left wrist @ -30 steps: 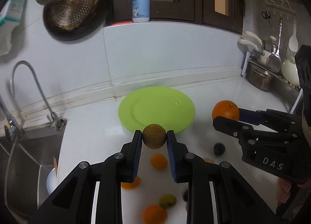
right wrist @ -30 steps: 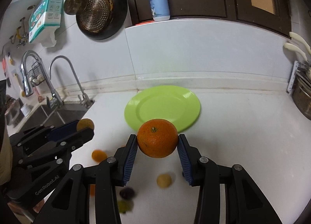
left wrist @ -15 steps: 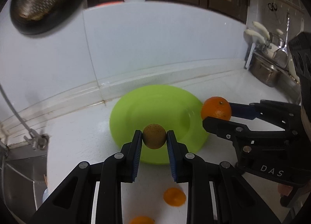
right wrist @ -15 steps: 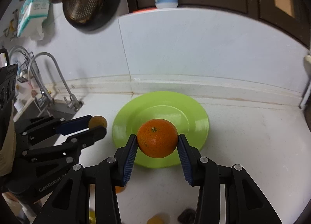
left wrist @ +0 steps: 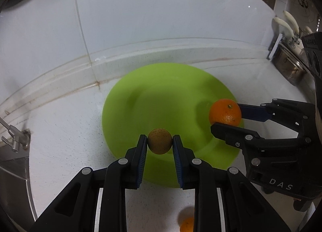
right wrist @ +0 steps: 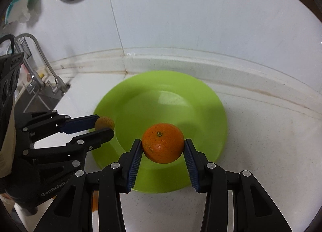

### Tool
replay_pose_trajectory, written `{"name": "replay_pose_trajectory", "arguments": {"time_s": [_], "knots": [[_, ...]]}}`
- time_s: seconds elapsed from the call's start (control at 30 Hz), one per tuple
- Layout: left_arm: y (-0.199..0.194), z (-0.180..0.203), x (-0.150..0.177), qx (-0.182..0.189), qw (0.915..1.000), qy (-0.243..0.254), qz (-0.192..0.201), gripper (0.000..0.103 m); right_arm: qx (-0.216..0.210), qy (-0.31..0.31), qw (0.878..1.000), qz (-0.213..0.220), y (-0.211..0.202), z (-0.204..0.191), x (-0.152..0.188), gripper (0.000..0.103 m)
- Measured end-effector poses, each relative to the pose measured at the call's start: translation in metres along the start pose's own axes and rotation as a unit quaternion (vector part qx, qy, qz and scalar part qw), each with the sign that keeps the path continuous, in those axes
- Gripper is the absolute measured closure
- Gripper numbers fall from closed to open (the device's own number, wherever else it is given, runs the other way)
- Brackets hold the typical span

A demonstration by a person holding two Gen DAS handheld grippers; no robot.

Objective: Organize fruits
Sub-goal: 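Carry both fruits over the green plate and open both grippers to release them, then move both open grippers back toward the remaining fruits on the counter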

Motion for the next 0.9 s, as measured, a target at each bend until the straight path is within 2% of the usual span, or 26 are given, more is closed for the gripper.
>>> {"name": "replay_pose_trajectory", "arguments": {"time_s": [0.07,0.13,0.33,0.47,0.67,0.77,0.9], "knots": [[0.003,-0.001,0.0,0.0,1.0,-0.001,-0.005,0.077,-0.002,0.002,1.0,-0.006,0.004,0.002,0.0,0.06],[0.002,-0.001,0.0,-0.005,1.0,-0.001,-0.004,0.068,-0.005,0.005,1.0,-0.007,0.006,0.003,0.001,0.06],[-0.02,0.0,0.001,-0.033,0.9993,0.004,0.017,0.058,0.007,0.008,1.0,0.005,-0.003,0.001,0.007,0.059],[-0.046,0.001,0.008,-0.041,0.9984,-0.005,0.038,0.052,0.012,0.003,0.999,0.03,-0.021,-0.007,0.009,0.056],[-0.092,0.005,0.024,-0.055,0.9953,-0.012,0.078,0.044,0.005,0.002,0.997,0.078,-0.063,-0.021,0.017,0.055],[-0.113,0.003,0.032,-0.058,0.9935,-0.023,0.095,0.038,0.01,-0.01,0.995,0.101,-0.085,-0.033,0.025,0.048],[-0.139,0.002,0.045,-0.074,0.9899,-0.034,0.116,0.031,0.02,-0.025,0.991,0.127,-0.112,-0.047,0.036,0.048]]}}
Point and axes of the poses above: each gripper's, at about its wrist camera, not at the fingertips, and y roughly the way its jaws point, z to its right, x to its underside, the point moved 1 cm from there along y, roughly the way its jaws point, and after that the axes turned 5 degrees about -x, right-handed, at the moved point
